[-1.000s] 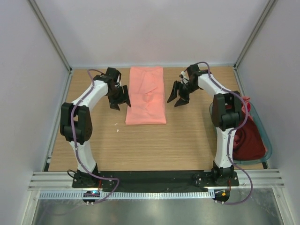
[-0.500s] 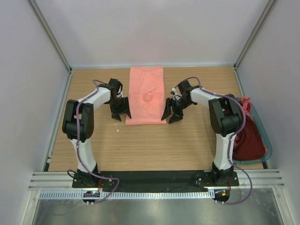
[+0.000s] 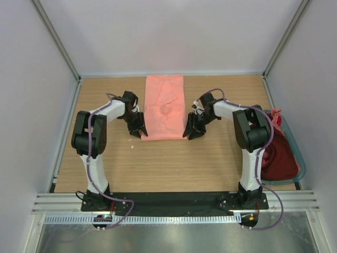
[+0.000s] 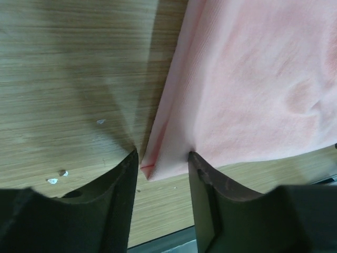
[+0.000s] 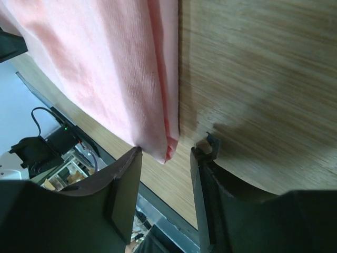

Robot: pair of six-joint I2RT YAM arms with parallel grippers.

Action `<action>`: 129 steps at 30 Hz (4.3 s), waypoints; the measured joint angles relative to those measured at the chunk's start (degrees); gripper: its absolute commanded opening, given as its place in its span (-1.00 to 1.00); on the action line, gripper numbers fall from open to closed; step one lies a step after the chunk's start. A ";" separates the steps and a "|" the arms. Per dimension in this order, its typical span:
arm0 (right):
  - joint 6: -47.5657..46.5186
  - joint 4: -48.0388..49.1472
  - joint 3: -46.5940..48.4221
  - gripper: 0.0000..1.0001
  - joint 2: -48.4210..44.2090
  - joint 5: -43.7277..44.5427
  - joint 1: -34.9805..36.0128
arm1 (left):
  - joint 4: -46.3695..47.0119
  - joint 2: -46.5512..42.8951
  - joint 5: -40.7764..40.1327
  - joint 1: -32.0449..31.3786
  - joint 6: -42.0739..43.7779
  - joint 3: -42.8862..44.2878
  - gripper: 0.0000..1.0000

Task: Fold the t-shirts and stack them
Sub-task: Fold the tshirt

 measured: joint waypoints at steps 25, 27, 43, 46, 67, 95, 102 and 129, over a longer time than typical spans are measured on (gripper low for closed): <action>1.92 5.60 -26.88 -0.98 -17.25 -1.33 0.24 | 3.78 -14.21 2.25 -8.15 -7.96 -22.60 -0.99; 1.90 5.25 -31.39 -0.95 -22.12 -1.05 0.42 | 3.67 -16.85 2.97 -9.92 -10.23 -26.40 -0.97; -2.25 -4.98 -10.45 -0.15 -20.87 6.91 1.03 | -4.70 -28.72 -6.54 -13.18 -10.49 -16.41 0.08; -3.34 -4.96 -5.53 -0.16 -14.64 7.56 1.03 | -3.13 -23.98 -8.20 -13.05 -7.26 -10.73 -0.06; -5.22 -5.53 2.58 -0.13 -3.41 5.35 2.32 | -0.11 -7.10 -10.78 -9.46 2.95 -3.65 -0.27; -3.82 -5.60 5.22 -0.98 -1.01 11.08 2.49 | 0.46 -3.78 -8.90 -7.04 3.28 -1.62 -0.99; -3.91 -5.55 5.79 -0.86 -0.85 10.60 2.51 | 0.26 -3.41 -9.18 -7.04 3.32 -0.31 -0.38; 2.95 -0.37 -8.31 -0.73 -10.69 -2.82 20.00 | 4.02 -10.78 -1.38 -6.71 -0.52 -7.19 -0.60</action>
